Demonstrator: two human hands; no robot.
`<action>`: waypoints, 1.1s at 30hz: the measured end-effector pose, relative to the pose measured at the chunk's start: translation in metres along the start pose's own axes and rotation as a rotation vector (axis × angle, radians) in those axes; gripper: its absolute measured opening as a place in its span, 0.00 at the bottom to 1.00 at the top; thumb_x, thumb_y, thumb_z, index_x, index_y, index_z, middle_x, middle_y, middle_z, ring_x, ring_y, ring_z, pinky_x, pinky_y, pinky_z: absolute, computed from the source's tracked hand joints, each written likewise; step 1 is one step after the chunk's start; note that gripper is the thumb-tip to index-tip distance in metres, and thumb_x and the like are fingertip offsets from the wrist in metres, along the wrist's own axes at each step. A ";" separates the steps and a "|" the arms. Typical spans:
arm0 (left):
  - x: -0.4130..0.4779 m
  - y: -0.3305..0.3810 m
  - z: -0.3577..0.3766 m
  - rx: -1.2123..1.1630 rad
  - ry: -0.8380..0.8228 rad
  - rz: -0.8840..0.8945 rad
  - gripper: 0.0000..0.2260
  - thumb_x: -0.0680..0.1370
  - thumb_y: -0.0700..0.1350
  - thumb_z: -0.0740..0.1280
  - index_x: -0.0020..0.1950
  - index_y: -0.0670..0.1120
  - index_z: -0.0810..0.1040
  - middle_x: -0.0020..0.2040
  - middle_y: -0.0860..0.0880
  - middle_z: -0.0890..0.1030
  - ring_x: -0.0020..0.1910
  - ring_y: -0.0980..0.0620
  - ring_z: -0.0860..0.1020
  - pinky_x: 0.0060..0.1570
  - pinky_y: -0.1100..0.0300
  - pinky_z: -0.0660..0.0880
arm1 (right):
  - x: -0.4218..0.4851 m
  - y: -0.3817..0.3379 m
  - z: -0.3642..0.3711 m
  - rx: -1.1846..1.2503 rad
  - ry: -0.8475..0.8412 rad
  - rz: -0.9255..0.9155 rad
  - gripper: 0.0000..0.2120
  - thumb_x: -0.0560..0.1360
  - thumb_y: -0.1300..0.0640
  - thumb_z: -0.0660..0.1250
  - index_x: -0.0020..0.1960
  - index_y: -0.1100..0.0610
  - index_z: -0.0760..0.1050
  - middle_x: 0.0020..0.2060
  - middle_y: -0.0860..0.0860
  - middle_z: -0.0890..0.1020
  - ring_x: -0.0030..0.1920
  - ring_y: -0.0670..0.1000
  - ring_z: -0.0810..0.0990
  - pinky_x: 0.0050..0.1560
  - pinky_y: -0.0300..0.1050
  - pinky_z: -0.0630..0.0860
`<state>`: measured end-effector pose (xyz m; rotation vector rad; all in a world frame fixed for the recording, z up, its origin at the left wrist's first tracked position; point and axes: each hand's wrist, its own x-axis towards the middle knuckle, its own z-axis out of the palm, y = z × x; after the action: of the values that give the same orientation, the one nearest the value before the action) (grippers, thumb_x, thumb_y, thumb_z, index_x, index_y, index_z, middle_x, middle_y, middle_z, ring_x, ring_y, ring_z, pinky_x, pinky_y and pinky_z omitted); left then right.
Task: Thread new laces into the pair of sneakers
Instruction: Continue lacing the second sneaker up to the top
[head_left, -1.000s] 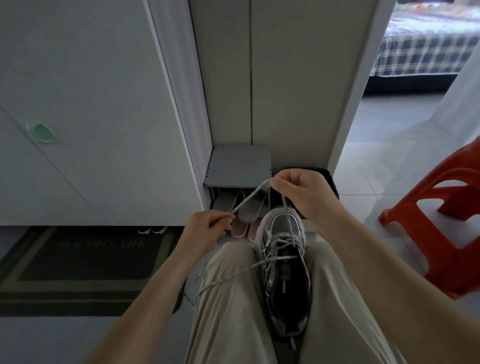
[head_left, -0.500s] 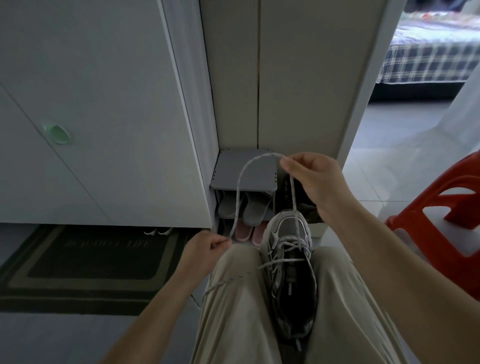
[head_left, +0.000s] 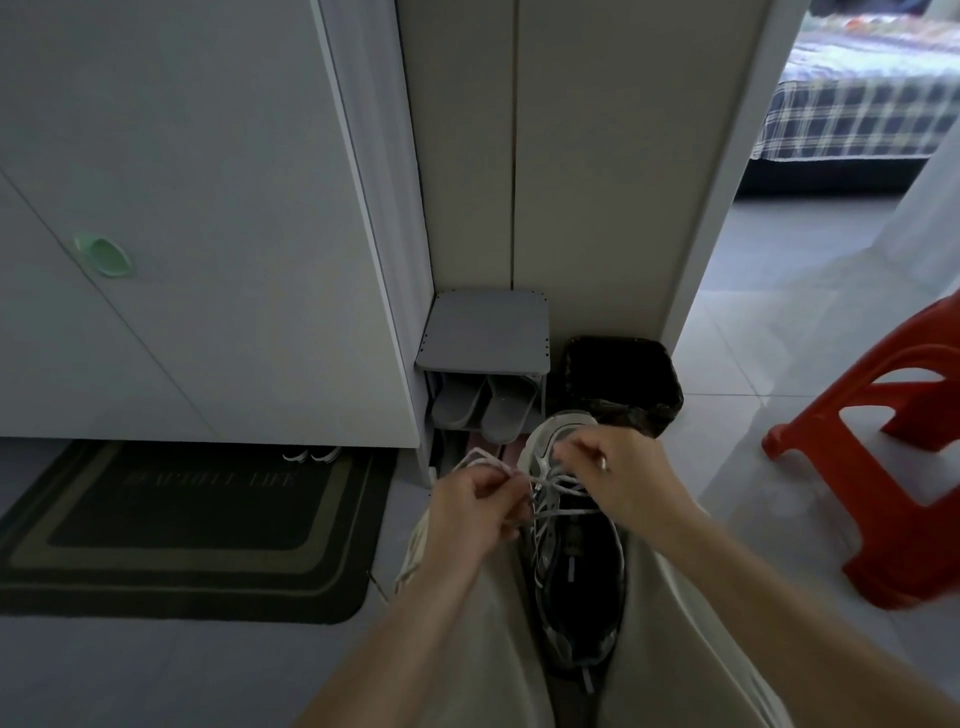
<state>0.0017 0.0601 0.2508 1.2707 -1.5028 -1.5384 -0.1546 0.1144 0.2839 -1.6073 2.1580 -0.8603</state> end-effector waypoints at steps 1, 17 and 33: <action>0.001 -0.001 0.003 -0.004 0.000 -0.003 0.05 0.75 0.40 0.70 0.39 0.43 0.82 0.34 0.43 0.83 0.33 0.50 0.82 0.31 0.62 0.76 | -0.007 0.006 0.003 -0.070 -0.006 -0.032 0.14 0.77 0.45 0.61 0.39 0.51 0.78 0.32 0.46 0.80 0.36 0.44 0.76 0.57 0.47 0.68; 0.010 -0.014 0.022 0.164 -0.006 0.090 0.03 0.71 0.36 0.73 0.41 0.44 0.82 0.38 0.55 0.84 0.38 0.62 0.82 0.38 0.72 0.74 | -0.032 0.037 0.018 -0.258 0.069 -0.105 0.14 0.71 0.37 0.62 0.41 0.42 0.83 0.49 0.39 0.75 0.52 0.46 0.71 0.56 0.44 0.58; 0.008 -0.018 0.029 0.205 0.016 0.084 0.01 0.71 0.40 0.73 0.41 0.44 0.82 0.37 0.54 0.84 0.37 0.62 0.81 0.41 0.68 0.77 | -0.030 0.026 0.028 -0.200 -0.025 0.084 0.07 0.73 0.46 0.68 0.50 0.39 0.81 0.75 0.43 0.56 0.72 0.52 0.50 0.68 0.50 0.51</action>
<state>-0.0248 0.0664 0.2279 1.3114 -1.7162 -1.3456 -0.1481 0.1399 0.2429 -1.5943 2.3382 -0.6135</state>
